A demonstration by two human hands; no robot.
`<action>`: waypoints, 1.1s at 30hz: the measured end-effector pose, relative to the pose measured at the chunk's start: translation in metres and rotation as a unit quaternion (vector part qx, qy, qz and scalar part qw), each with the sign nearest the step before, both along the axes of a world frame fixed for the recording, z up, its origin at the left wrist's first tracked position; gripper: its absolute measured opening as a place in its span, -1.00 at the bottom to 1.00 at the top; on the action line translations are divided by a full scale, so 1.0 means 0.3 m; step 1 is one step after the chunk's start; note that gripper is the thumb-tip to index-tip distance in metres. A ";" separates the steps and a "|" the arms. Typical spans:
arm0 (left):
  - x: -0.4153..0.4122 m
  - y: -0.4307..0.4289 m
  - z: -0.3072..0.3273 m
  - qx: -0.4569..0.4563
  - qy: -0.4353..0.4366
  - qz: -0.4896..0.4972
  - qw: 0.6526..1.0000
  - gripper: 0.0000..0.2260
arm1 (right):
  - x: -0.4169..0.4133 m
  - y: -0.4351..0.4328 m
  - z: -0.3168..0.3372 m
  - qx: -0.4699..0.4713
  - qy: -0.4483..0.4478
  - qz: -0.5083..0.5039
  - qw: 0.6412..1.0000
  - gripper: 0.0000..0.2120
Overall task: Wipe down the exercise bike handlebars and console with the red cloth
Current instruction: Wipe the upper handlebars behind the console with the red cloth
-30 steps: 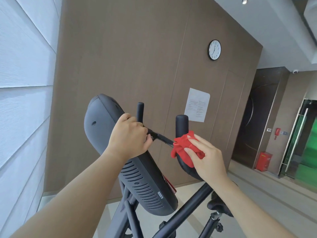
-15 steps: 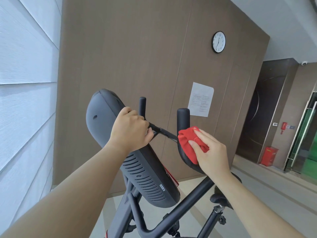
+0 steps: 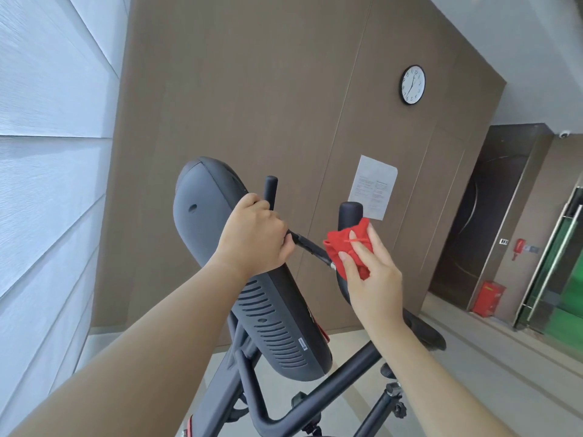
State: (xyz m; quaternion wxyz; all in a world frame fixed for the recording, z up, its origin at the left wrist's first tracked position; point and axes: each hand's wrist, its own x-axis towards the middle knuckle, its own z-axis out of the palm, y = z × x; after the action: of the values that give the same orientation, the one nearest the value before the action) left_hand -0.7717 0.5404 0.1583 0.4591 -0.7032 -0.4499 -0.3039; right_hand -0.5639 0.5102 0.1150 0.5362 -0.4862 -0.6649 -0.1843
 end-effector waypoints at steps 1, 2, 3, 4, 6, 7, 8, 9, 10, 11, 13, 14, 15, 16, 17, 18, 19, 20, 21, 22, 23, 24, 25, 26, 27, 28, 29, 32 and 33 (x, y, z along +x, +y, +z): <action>0.000 0.001 0.001 -0.003 0.000 -0.001 1.000 -0.60 | 0.009 -0.008 -0.017 -0.006 -0.002 -0.001 1.000 -0.62; 0.000 0.002 0.001 -0.005 0.000 0.000 1.000 -0.59 | 0.017 -0.016 -0.035 -0.013 -0.004 0.000 1.000 -0.62; 0.001 0.002 0.001 -0.005 0.001 0.001 1.000 -0.59 | 0.026 -0.026 -0.051 -0.019 -0.005 0.003 1.000 -0.62; 0.001 0.000 0.001 -0.003 0.000 0.001 1.000 -0.59 | 0.036 -0.034 -0.066 -0.025 -0.006 0.006 1.000 -0.63; 0.003 -0.003 0.002 0.000 0.000 0.005 1.000 -0.60 | 0.054 -0.049 -0.085 -0.033 -0.006 0.011 0.999 -0.64; 0.003 -0.004 0.002 0.000 0.001 0.007 1.000 -0.60 | 0.061 -0.054 -0.089 -0.031 0.002 0.013 0.999 -0.65; 0.003 -0.004 0.002 -0.002 0.001 0.007 1.000 -0.59 | 0.065 -0.057 -0.089 -0.026 0.014 0.013 0.999 -0.68; 0.002 -0.004 0.002 -0.004 0.001 0.007 1.000 -0.59 | 0.066 -0.061 -0.087 -0.015 0.028 0.010 0.999 -0.70; 0.002 -0.004 0.002 -0.006 0.002 0.007 1.000 -0.58 | 0.064 -0.063 -0.082 0.003 0.041 0.005 0.999 -0.71; 0.003 -0.004 0.001 -0.007 0.003 0.008 1.000 -0.58 | 0.061 -0.064 -0.074 0.025 0.051 0.002 0.998 -0.72; 0.004 -0.005 0.000 -0.002 0.000 0.009 1.000 -0.58 | 0.048 -0.062 -0.045 0.066 0.065 0.010 0.996 -0.72; 0.004 -0.007 0.000 0.000 -0.002 0.010 1.000 -0.59 | 0.038 -0.059 -0.025 0.081 0.066 0.015 0.994 -0.71; 0.003 -0.009 0.001 0.000 -0.003 0.011 1.000 -0.59 | 0.026 -0.055 -0.003 0.093 0.063 0.020 0.993 -0.70; 0.003 -0.009 0.001 -0.003 -0.004 0.011 1.000 -0.59 | 0.010 -0.050 0.014 0.102 0.059 0.023 0.993 -0.69; 0.003 -0.009 0.001 -0.007 -0.004 0.011 1.000 -0.59 | -0.007 -0.044 0.024 0.102 0.055 0.025 0.993 -0.68; 0.002 -0.009 -0.001 -0.012 -0.005 0.010 1.000 -0.59 | -0.025 -0.037 0.026 0.094 0.048 0.024 0.994 -0.68; 0.002 -0.009 -0.002 -0.016 -0.006 0.008 1.000 -0.59 | -0.041 -0.030 0.017 0.086 0.030 0.014 0.996 -0.68; 0.002 -0.008 -0.003 -0.019 -0.006 0.008 1.000 -0.58 | -0.054 -0.022 0.000 0.082 0.001 -0.006 0.997 -0.68; 0.001 -0.006 -0.004 -0.021 -0.004 0.007 1.000 -0.58 | -0.061 -0.014 -0.021 0.083 -0.032 -0.029 0.996 -0.67; 0.002 -0.006 -0.005 -0.024 -0.002 0.007 1.000 -0.57 | -0.063 -0.007 -0.042 0.086 -0.061 -0.049 0.993 -0.66; 0.002 -0.006 -0.006 -0.024 -0.002 0.006 1.000 -0.57 | -0.059 -0.003 -0.058 0.088 -0.080 -0.064 0.991 -0.64; 0.002 -0.008 -0.004 -0.022 -0.002 0.005 1.000 -0.57 | -0.053 -0.002 -0.068 0.088 -0.089 -0.071 0.990 -0.63; 0.001 -0.009 -0.002 -0.020 -0.003 0.005 1.000 -0.57 | -0.046 -0.004 -0.075 0.085 -0.095 -0.073 0.989 -0.63; 0.000 -0.011 0.000 -0.021 -0.002 0.006 1.000 -0.57 | -0.037 -0.008 -0.085 0.078 -0.102 -0.073 0.989 -0.63; -0.001 -0.012 0.002 -0.023 0.000 0.007 1.000 -0.56 | -0.026 -0.013 -0.099 0.070 -0.109 -0.073 0.989 -0.64; -0.002 -0.014 0.002 -0.022 0.001 0.008 1.000 -0.56 | -0.013 -0.020 -0.115 0.062 -0.115 -0.071 0.989 -0.64; -0.001 -0.015 0.001 -0.019 0.001 0.008 1.000 -0.55 | 0.003 -0.027 -0.132 0.055 -0.118 -0.068 0.989 -0.64; -0.001 -0.016 0.000 -0.022 -0.003 0.004 1.000 -0.56 | 0.052 -0.051 -0.170 0.038 -0.114 -0.056 0.991 -0.63; -0.001 -0.016 0.001 -0.023 -0.005 0.003 1.000 -0.57 | 0.064 -0.058 -0.176 0.031 -0.110 -0.049 0.992 -0.63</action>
State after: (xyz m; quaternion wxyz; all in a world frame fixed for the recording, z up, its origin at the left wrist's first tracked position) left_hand -0.7720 0.5356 0.1585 0.4417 -0.7108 -0.4607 -0.2957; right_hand -0.5447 0.4929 0.0622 0.4653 -0.4782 -0.6887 -0.2836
